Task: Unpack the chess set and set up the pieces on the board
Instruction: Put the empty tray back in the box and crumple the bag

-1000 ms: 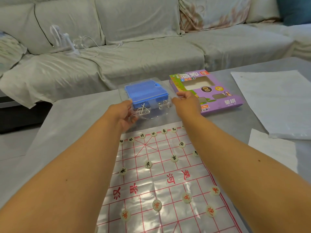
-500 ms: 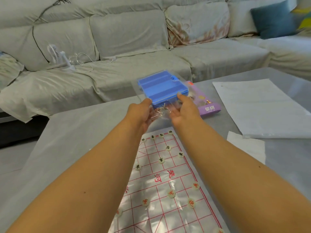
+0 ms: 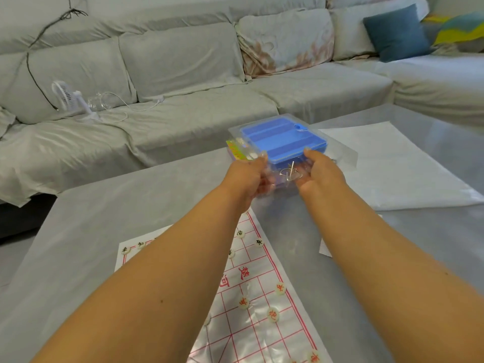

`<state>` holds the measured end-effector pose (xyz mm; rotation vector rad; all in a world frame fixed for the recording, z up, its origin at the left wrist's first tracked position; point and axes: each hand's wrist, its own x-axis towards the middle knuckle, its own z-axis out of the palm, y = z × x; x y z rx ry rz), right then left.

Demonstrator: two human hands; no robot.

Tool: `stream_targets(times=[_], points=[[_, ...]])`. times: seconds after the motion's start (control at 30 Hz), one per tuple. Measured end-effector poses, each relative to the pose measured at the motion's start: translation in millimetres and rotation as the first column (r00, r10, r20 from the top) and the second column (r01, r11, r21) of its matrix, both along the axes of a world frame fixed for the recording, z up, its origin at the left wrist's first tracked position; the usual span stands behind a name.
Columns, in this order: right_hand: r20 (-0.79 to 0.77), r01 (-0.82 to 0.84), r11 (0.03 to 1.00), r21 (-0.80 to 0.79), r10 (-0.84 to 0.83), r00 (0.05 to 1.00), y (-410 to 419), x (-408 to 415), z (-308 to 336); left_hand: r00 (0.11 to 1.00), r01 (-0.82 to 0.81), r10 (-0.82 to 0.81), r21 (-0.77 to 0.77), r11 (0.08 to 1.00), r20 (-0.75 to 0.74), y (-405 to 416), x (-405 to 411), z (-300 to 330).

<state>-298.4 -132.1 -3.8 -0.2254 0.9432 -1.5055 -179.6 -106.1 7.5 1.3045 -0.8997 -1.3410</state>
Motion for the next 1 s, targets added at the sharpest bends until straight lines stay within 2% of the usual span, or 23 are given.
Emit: stream_targets(times=[0.07,0.1,0.13,0.17,0.23,0.3,0.33,0.4,0.47,0.63,0.77,1.0], points=[[-0.006,0.03,1.0,-0.007,-0.03,1.0,-1,-15,1,0.999,-0.031,0.03,0.056,0.998,0.018,-4,1,-3],[-0.007,0.044,0.999,-0.005,-0.044,0.999,-1,-23,1,0.995,-0.069,0.063,0.073,0.995,0.08,-8,4,-7],[-0.005,0.058,0.998,-0.005,-0.058,0.998,-1,-31,1,0.973,-0.107,0.091,0.069,0.992,0.212,-12,8,-13],[-0.005,0.064,0.998,-0.014,-0.064,0.998,0,-38,2,0.911,-0.119,0.093,0.039,0.992,0.402,-15,14,-18],[-0.014,0.069,0.997,-0.035,-0.07,0.997,3,-52,4,0.659,-0.045,0.043,-0.018,0.999,0.75,-15,25,-30],[-0.016,0.078,0.997,-0.025,-0.078,0.997,6,-63,2,0.399,0.098,-0.052,0.014,0.995,0.916,-11,30,-41],[-0.016,0.082,0.997,-0.015,-0.082,0.997,6,-68,1,0.302,0.168,-0.09,0.04,0.985,0.949,-11,31,-47],[-0.012,0.087,0.996,0.002,-0.087,0.996,7,-76,-4,0.195,0.271,-0.139,0.083,0.959,0.971,-12,28,-56],[-0.006,0.088,0.996,0.005,-0.088,0.996,8,-81,-9,0.138,0.326,-0.177,0.124,0.937,0.974,-17,25,-63],[-0.001,0.081,0.996,0.023,-0.081,0.997,15,-86,-16,-0.031,0.363,-0.258,0.252,0.897,0.966,-27,20,-73],[0.0,0.072,0.997,0.033,-0.072,0.997,23,-91,-22,-0.173,0.369,-0.247,0.295,0.881,0.953,-39,22,-80],[-0.016,0.09,0.996,0.01,-0.09,0.996,48,-105,-17,-0.152,0.433,-0.128,0.183,0.883,0.98,-43,28,-78]])
